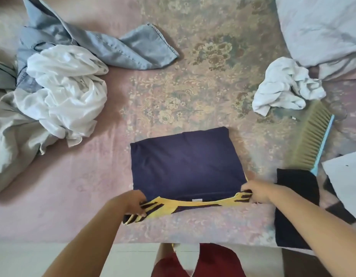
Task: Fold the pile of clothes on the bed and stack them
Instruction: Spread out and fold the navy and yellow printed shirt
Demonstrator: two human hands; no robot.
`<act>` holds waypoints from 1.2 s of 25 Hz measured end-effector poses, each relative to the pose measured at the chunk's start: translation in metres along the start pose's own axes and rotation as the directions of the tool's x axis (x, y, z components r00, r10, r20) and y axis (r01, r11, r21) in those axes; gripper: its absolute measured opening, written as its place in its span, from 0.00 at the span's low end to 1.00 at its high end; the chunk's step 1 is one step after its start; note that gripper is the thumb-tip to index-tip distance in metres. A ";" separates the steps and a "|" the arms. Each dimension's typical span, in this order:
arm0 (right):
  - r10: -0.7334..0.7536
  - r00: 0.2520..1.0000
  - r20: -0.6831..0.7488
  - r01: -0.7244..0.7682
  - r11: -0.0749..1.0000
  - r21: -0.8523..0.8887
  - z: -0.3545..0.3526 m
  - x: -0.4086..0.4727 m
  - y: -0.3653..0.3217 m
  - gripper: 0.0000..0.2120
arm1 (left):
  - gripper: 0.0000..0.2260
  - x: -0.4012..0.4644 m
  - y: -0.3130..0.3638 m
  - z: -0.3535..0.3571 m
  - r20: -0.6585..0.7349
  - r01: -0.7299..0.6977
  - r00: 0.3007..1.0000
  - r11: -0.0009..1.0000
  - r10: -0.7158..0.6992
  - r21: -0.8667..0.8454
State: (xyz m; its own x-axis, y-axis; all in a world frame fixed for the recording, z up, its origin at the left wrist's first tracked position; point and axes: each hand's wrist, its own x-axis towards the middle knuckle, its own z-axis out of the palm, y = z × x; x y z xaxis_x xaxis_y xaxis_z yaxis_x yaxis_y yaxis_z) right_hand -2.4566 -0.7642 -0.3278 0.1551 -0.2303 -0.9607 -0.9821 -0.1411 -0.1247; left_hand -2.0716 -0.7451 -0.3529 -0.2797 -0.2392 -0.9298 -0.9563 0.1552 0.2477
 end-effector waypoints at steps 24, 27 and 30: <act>0.649 0.457 -0.608 0.275 0.548 0.790 -0.057 0.146 0.002 0.18 | 0.16 0.107 -0.027 -0.004 -0.414 -0.297 0.299 0.328 -0.860 -0.897; 0.684 0.359 -0.635 0.273 0.574 0.772 -0.059 0.147 0.004 0.19 | 0.17 0.113 -0.032 -0.001 -0.412 -0.232 0.231 0.362 -0.881 -0.903; 0.740 0.204 -0.640 0.370 0.548 0.751 -0.066 0.143 0.000 0.18 | 0.18 0.111 -0.036 -0.005 -0.390 -0.256 0.218 0.334 -0.894 -0.907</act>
State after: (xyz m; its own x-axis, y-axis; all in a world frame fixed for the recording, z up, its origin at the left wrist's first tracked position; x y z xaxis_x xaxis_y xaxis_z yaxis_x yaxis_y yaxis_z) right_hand -2.4277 -0.8610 -0.4486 -0.6273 -0.7680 -0.1290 -0.5606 0.5603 -0.6098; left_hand -2.0684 -0.7817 -0.4635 0.7611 -0.5653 -0.3182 -0.3246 -0.7566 0.5677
